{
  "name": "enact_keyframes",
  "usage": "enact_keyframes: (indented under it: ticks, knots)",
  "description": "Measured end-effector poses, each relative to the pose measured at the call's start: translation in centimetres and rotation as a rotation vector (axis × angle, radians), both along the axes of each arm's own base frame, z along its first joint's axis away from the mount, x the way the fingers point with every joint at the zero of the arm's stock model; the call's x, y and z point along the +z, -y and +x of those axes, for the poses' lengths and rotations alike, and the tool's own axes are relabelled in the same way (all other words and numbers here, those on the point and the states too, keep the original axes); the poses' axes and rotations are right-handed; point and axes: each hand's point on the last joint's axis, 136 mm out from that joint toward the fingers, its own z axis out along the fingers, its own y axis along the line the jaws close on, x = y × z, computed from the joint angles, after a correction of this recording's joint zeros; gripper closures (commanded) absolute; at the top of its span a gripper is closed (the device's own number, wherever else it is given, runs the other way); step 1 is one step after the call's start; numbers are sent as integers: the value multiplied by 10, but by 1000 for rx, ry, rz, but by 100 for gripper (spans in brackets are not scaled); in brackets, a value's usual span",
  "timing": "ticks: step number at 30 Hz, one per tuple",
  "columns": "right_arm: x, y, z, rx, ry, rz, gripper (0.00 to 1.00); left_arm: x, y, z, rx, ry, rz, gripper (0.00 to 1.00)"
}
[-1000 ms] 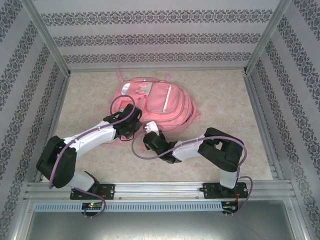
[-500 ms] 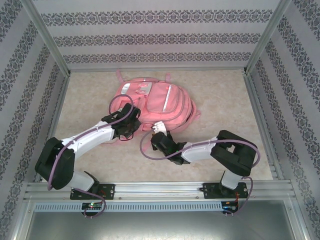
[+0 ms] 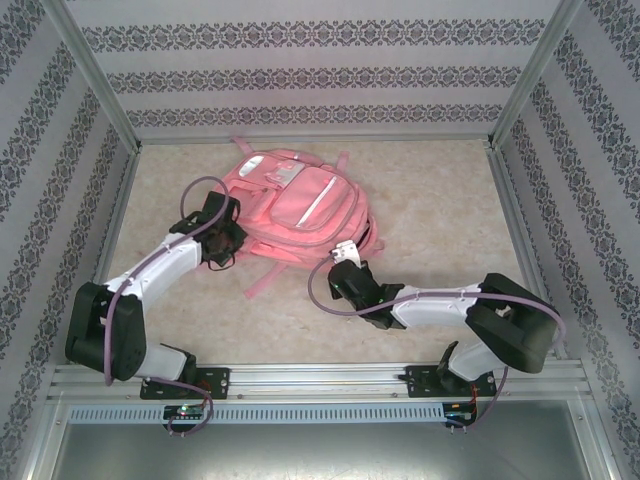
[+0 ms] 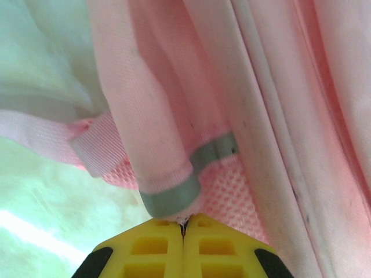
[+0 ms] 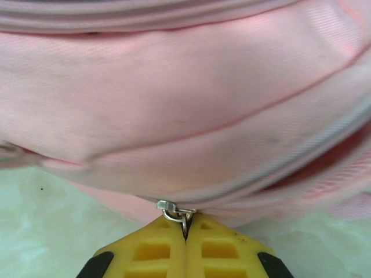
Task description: Pack the student bag
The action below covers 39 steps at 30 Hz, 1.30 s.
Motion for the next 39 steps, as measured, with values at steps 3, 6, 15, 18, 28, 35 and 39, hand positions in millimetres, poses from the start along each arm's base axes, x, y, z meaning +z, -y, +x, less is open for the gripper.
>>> enact_keyframes:
  ticks: [3,6,15,18,28,35,39]
  knots:
    - [4,4,1,0,-2,0,100,-4,-20,14,4,-32,21,100]
    - [4,0,-1,21,-25,4,100,-8,-29,26,-12,-70,23,100]
    - [0,-14,-4,45,-109,9,100,-7,-12,5,-73,-90,-32,51]
    - [-3,-16,-4,47,-125,13,100,1,15,-17,-118,-64,-70,51]
    - [-5,-23,-5,57,-148,28,100,-1,119,-80,-255,-65,-224,40]
    - [-5,-24,-6,63,-153,31,100,3,162,-71,-285,9,-276,34]
    - [-5,-24,-6,64,-154,32,100,-7,180,-59,-289,23,-268,39]
